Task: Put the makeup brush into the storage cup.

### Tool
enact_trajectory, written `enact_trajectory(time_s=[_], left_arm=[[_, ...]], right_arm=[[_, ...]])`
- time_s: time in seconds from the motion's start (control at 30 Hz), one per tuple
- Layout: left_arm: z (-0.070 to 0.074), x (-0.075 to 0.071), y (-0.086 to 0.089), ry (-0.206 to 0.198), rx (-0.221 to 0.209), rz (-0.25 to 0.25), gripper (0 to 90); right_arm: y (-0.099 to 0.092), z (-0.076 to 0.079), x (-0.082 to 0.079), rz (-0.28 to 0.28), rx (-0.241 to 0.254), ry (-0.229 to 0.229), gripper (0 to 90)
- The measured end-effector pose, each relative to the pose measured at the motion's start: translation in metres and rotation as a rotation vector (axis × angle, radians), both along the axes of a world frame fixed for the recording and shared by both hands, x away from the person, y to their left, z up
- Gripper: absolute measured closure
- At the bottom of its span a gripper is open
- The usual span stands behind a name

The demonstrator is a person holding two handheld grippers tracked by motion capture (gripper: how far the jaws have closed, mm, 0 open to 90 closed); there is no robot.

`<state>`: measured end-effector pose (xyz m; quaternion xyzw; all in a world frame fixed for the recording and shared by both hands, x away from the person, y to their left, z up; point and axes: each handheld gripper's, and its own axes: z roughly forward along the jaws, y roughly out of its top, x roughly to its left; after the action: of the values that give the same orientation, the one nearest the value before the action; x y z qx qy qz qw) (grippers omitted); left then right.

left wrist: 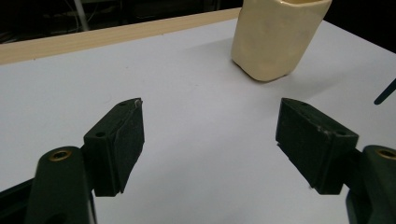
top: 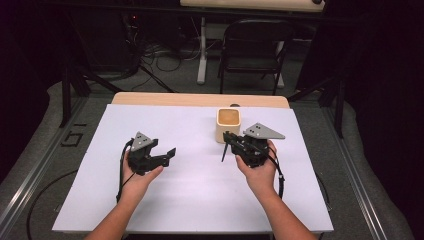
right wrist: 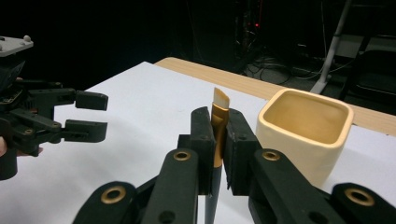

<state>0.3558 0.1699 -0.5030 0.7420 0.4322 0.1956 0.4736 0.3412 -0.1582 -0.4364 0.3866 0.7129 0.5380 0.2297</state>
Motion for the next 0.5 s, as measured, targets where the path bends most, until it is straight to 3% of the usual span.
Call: enact_trajectory(time_s=[0.2,0.5], left_arm=[[-0.004,0.004,0.003,0.024,-0.010,-0.002,19.8],[-0.007,0.005,0.004,0.045,-0.006,-0.020,17.4]], right_arm=[[-0.001,0.007,0.005,-0.012,-0.028,-0.015,83.8],[-0.007,0.016,0.017,-0.029,-0.009,-0.006,83.7]])
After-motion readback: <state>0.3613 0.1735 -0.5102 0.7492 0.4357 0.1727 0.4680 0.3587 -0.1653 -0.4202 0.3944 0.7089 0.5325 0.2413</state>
